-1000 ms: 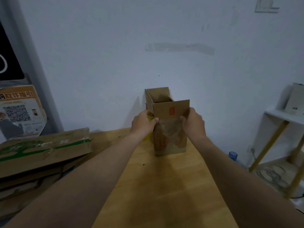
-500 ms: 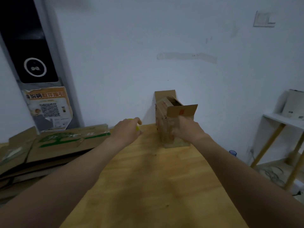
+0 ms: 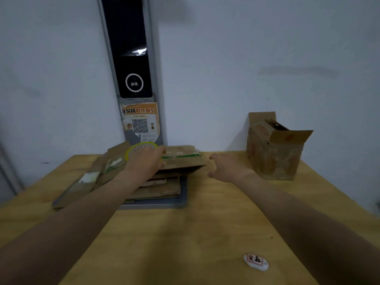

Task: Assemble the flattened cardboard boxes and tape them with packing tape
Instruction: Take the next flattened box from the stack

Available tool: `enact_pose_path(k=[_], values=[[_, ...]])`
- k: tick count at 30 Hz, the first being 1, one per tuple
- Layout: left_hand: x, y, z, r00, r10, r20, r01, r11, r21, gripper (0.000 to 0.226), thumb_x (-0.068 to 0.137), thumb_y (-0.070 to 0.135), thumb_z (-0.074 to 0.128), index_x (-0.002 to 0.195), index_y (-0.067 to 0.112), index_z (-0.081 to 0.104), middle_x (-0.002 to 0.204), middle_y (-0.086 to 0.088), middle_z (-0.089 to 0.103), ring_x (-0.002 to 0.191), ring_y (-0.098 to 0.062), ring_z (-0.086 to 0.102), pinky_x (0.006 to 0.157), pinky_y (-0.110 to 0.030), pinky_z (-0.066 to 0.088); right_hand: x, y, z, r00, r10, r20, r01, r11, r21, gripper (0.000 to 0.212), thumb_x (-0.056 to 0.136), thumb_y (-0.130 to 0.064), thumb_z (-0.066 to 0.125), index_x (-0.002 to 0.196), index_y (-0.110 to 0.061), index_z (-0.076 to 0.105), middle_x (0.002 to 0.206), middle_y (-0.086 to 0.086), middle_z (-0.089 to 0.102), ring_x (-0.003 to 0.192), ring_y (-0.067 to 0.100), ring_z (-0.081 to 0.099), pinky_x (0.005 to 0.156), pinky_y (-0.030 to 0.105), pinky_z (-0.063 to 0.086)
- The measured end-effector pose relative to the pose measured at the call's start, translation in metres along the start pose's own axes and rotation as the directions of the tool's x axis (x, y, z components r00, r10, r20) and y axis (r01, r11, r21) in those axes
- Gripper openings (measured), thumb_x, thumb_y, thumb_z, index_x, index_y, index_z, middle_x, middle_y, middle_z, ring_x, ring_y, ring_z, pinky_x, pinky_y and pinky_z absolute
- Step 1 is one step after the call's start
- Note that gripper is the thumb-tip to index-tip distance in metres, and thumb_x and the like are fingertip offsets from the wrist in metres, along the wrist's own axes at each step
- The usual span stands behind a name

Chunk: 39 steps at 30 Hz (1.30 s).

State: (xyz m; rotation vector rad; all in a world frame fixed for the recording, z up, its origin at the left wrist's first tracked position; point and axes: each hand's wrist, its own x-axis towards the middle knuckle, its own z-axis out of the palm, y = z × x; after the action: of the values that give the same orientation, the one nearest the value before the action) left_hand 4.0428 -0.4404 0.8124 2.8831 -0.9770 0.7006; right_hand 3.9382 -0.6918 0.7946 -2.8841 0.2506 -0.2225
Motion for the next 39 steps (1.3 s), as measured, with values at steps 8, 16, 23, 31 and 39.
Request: enact_pose_path(k=[8,16,23,31,39], values=[[-0.004,-0.054,0.041,0.978,-0.186,0.092,0.176,0.978,0.109,0.071,0.081,0.054,0.081,0.135,0.021,0.049,0.104,-0.010,0.068,0.096,-0.031,0.068,0.062,-0.037,0.045,0.054,-0.038,0.055,0.999,-0.049,-0.009,0.049,0.999,-0.010,0.046,0.090,-0.030,0.065,0.134,-0.020,0.058,0.132,0.008,0.062,0.117,0.029,0.060,0.094,0.041,0.053],[0.000,-0.063,0.073,0.961,-0.273,0.046,0.258,0.943,0.212,0.044,0.092,0.026,0.071,0.130,0.021,0.052,0.091,-0.005,0.068,0.080,-0.028,0.069,0.049,-0.032,0.039,0.099,-0.031,0.094,0.994,0.068,-0.086,-0.073,0.996,-0.051,0.044,0.094,-0.031,0.062,0.134,-0.016,0.052,0.130,0.012,0.051,0.114,0.034,0.054,0.083,0.040,0.049],[0.009,-0.065,0.087,0.969,-0.242,0.045,0.222,0.938,0.266,0.050,0.089,0.033,0.075,0.131,0.024,0.048,0.093,-0.003,0.070,0.085,-0.028,0.071,0.054,-0.032,0.038,0.116,-0.038,0.106,0.994,0.029,-0.102,-0.047,0.983,-0.179,0.053,0.097,-0.029,0.058,0.147,-0.022,0.041,0.151,0.009,0.040,0.134,0.037,0.040,0.101,0.048,0.045],[0.011,-0.075,0.087,0.975,-0.209,-0.080,0.219,0.965,0.144,0.035,0.088,0.021,0.066,0.122,0.021,0.058,0.074,-0.003,0.062,0.064,-0.028,0.062,0.048,-0.029,0.032,0.127,-0.056,0.112,0.987,-0.031,-0.155,-0.011,0.965,-0.263,0.057,0.096,-0.036,0.062,0.147,-0.024,0.040,0.154,0.011,0.038,0.140,0.041,0.035,0.114,0.055,0.033],[0.018,-0.064,0.041,0.933,-0.237,-0.271,0.203,0.968,-0.146,0.041,0.083,0.025,0.076,0.122,0.022,0.062,0.080,-0.009,0.066,0.071,-0.034,0.064,0.053,-0.034,0.044,0.092,-0.038,0.084,0.886,0.222,-0.407,-0.112,0.954,0.276,0.098,0.093,-0.040,0.071,0.161,-0.014,0.005,0.169,0.018,-0.006,0.156,0.034,-0.001,0.125,0.053,0.016]])
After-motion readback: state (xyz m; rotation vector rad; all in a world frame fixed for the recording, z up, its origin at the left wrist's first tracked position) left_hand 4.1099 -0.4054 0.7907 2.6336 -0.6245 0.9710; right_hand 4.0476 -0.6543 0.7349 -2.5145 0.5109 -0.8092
